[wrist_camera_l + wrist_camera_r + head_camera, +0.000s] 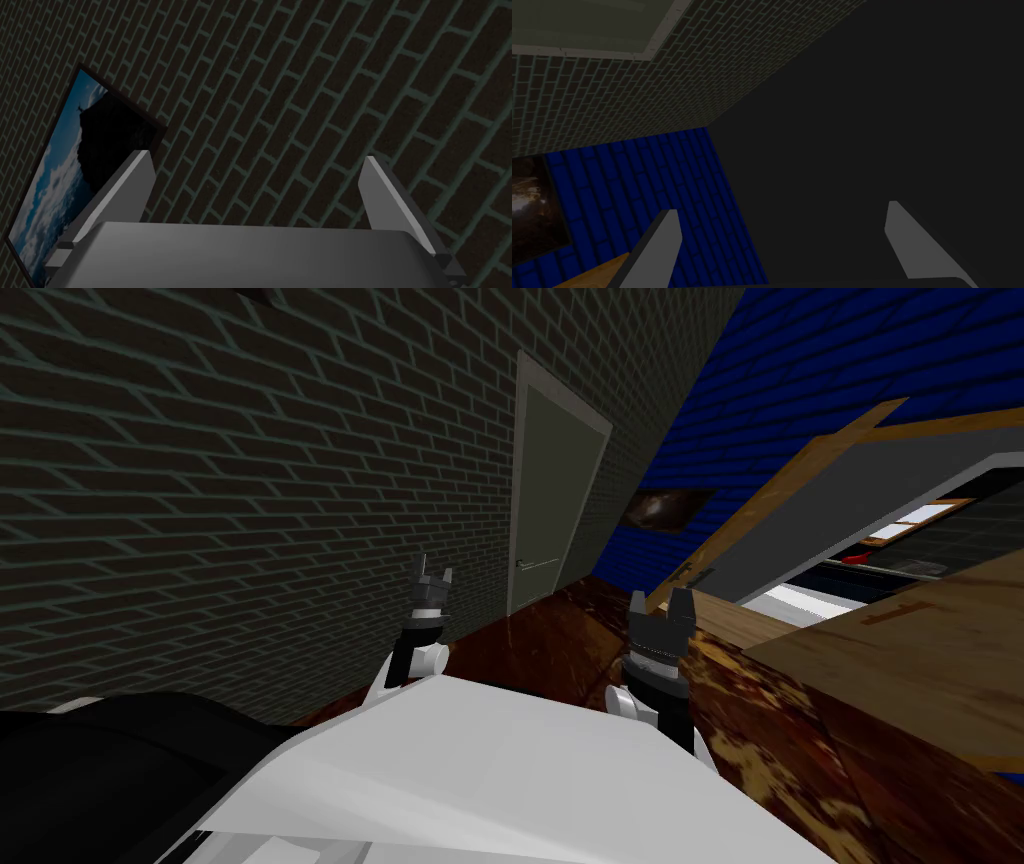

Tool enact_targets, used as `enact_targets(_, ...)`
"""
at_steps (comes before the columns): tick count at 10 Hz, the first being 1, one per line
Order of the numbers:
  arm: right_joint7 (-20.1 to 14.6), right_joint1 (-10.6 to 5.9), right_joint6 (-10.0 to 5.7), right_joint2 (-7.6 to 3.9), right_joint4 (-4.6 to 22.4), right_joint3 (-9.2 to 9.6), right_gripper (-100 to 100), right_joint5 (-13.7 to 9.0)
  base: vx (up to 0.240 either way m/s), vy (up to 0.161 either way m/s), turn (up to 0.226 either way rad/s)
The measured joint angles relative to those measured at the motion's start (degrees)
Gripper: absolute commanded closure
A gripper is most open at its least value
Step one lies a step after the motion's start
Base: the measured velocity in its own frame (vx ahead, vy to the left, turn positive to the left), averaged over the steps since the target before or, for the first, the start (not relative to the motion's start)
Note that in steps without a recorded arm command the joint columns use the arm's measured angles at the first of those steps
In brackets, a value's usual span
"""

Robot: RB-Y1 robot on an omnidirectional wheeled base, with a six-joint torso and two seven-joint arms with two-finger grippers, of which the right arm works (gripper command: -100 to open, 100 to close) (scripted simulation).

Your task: Pull the door open

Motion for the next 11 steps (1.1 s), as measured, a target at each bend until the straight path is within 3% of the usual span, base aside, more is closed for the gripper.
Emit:
enact_targets(4, -0.22, -1.84, -0.23, -0.76, 4.33, 0.08, -100, -0.45, 0.078, -0.032, 0.121)
enact_targets(11, -0.97, -5.82, -1.25, -2.44, 14.39, -0.22, -100, -1.74, 0.076, -0.046, 0.14)
